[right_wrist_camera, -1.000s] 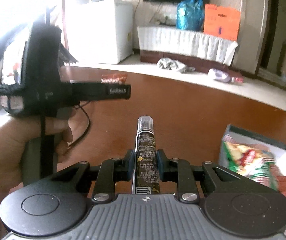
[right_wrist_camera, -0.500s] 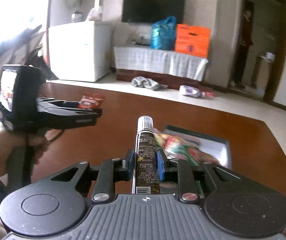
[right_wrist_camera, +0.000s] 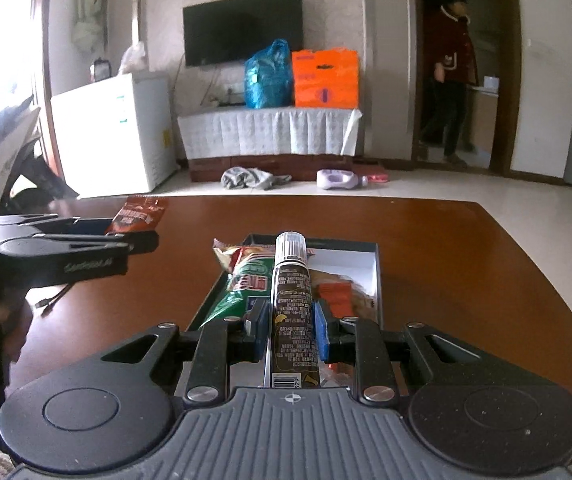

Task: Organize snacks
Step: 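Carry the held tube and orange candy packet over the white box with both tools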

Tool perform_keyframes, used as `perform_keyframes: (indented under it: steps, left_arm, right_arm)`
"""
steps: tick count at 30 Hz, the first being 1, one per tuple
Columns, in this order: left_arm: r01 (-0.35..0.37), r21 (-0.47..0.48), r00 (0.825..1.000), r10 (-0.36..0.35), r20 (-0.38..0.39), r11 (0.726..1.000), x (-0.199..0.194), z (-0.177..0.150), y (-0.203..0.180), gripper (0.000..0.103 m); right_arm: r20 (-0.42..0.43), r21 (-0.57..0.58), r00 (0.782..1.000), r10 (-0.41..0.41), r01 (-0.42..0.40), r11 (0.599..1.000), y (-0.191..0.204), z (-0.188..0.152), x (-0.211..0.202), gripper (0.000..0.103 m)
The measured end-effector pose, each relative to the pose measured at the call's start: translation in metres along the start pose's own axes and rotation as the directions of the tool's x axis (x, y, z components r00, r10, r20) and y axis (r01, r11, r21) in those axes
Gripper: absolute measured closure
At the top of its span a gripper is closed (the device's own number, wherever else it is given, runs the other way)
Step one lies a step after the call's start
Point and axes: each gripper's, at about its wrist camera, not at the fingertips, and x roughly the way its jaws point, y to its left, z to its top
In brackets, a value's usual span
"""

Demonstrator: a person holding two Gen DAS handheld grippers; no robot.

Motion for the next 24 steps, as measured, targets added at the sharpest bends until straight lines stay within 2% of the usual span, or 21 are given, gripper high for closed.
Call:
perform_keyframes:
  steps: [7, 11, 15, 21, 24]
  left_arm:
    - [0.105, 0.055, 0.994, -0.103, -0.041, 0.993, -0.031, -0.021, -0.059, 0.056]
    - [0.154, 0.066, 0.987, -0.15, -0.059, 0.986, -0.039, -0.028, -0.079, 0.056]
    - [0.174, 0.075, 0.981, -0.167, -0.097, 0.982, -0.033, -0.036, -0.093, 0.056]
    - [0.221, 0.018, 0.963, -0.215, -0.165, 0.975, -0.015, -0.039, -0.093, 0.056]
    - [0.236, 0.02, 0.957, -0.228, -0.181, 0.972, -0.005, -0.037, -0.094, 0.056]
  right_arm:
    - [0.018, 0.04, 0.999, 0.031, -0.032, 0.999, -0.02, -0.013, 0.003, 0.077]
    - [0.011, 0.077, 0.998, 0.056, -0.057, 0.995, -0.033, -0.015, 0.007, 0.077]
    - [-0.009, 0.102, 0.997, 0.079, -0.077, 0.992, -0.043, -0.019, 0.012, 0.077]
    - [-0.038, 0.133, 0.994, 0.099, -0.093, 0.987, -0.051, -0.019, 0.021, 0.077]
    - [-0.054, 0.15, 0.993, 0.108, -0.099, 0.984, -0.055, -0.016, 0.03, 0.077]
